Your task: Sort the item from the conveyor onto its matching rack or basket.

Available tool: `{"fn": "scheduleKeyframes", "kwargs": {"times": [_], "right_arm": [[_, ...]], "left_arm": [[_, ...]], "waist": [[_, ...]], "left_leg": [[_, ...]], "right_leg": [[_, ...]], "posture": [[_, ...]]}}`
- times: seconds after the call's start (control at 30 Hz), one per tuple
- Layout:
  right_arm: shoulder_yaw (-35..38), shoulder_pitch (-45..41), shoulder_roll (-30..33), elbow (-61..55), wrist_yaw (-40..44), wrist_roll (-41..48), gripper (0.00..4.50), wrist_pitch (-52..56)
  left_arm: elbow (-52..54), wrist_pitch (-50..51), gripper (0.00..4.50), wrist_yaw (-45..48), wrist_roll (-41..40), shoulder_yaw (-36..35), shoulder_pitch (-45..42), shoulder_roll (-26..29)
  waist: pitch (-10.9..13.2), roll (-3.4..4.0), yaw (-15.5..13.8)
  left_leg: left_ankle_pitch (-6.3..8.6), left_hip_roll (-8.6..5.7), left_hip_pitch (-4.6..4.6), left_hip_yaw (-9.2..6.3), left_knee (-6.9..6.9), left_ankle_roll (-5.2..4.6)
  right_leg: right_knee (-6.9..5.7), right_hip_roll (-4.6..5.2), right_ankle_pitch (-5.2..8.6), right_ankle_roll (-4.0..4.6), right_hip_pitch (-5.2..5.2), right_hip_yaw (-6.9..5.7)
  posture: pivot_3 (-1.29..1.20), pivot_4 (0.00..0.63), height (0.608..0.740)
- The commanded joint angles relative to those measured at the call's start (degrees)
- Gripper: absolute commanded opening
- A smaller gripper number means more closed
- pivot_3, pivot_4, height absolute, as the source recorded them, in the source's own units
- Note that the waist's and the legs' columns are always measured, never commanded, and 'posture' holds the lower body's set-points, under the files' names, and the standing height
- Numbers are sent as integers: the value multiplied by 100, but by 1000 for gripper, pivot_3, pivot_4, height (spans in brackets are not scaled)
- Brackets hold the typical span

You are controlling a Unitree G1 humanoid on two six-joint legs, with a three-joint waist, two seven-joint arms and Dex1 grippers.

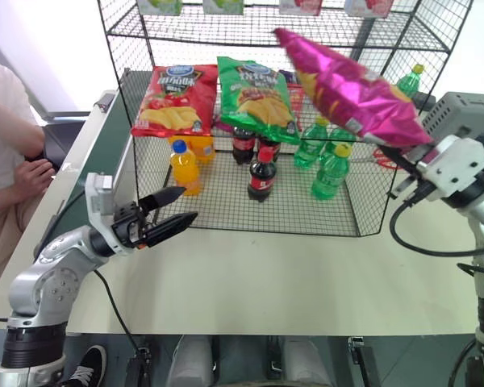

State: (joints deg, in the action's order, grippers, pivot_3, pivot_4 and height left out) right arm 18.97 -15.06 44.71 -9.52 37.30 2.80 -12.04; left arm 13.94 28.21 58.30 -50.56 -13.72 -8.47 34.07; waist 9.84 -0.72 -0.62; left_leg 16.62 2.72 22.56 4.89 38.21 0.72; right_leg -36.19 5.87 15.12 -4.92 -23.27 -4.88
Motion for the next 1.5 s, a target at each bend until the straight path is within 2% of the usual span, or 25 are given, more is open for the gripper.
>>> {"fn": "scheduleKeyframes", "kwargs": {"times": [0.03, 0.1, 0.2, 0.33, 0.57, 0.87, 0.97, 1.5], "right_arm": [[-62, -8, 460, 401, -419, -1042, 180, -709], [-176, -13, 576, 563, -635, -1391, 180, -889], [-444, -101, 877, 833, -1088, -2406, 180, -895], [-685, -479, 503, 651, -1439, -2817, 180, 249], [-1149, -648, 31, 314, -1697, -3441, 180, 1365], [-1575, -879, -546, -176, -2072, -3988, 180, 2142], [-1723, -1000, -707, -308, -1998, -3920, 180, 2245], [-1818, -1154, -740, -264, -2193, -4101, 180, 2695]], "left_arm": [[170, -507, 4500, 39, 418, 13, -174, 13], [159, -808, 4500, 59, 700, 42, -249, 17], [139, -1139, 4500, -31, 992, 53, -458, 8], [178, -1425, 4500, -82, 1334, 208, -503, -40], [251, -1748, 4500, -128, 1658, 369, -409, -42], [291, -1749, 4500, -187, 1580, 313, -241, -83], [284, -1725, 4500, -181, 1569, 339, -234, -81], [429, -1718, 4500, -252, 1535, 340, -95, -168]], "waist": [[0, 0, 7], [0, 0, 26], [0, 0, 40], [0, 1, 70], [0, 0, 147], [0, 0, 164], [0, 0, 165], [0, 1, 135]], "left_leg": [[-1, 0, 0, 2, 0, 1], [-1, 1, -2, 3, -1, 1], [-5, 3, -4, 2, -2, 8], [-19, 3, -4, 3, -2, 33], [-17, 5, -6, -1, 0, 29], [-16, 7, -11, -12, 0, 25], [-16, 7, -11, -12, 0, 25], [-16, 8, 1, -12, -5, 25]], "right_leg": [[0, 0, 0, 0, -1, 0], [-1, -1, 0, 0, 0, 0], [-3, -2, 0, 0, 0, 0], [-3, -1, 0, -1, 0, 1], [-4, -1, -2, -3, 3, 1], [-11, -2, -9, 4, 3, 2], [-11, -3, -10, 6, 0, 2], [-12, -7, -10, 5, -10, 0]], "posture": [[0, 150, 740], [0, 150, 740], [0, 150, 740], [0, 150, 740], [0, 150, 740], [0, 150, 740], [0, 150, 740], [0, 150, 740]]}}
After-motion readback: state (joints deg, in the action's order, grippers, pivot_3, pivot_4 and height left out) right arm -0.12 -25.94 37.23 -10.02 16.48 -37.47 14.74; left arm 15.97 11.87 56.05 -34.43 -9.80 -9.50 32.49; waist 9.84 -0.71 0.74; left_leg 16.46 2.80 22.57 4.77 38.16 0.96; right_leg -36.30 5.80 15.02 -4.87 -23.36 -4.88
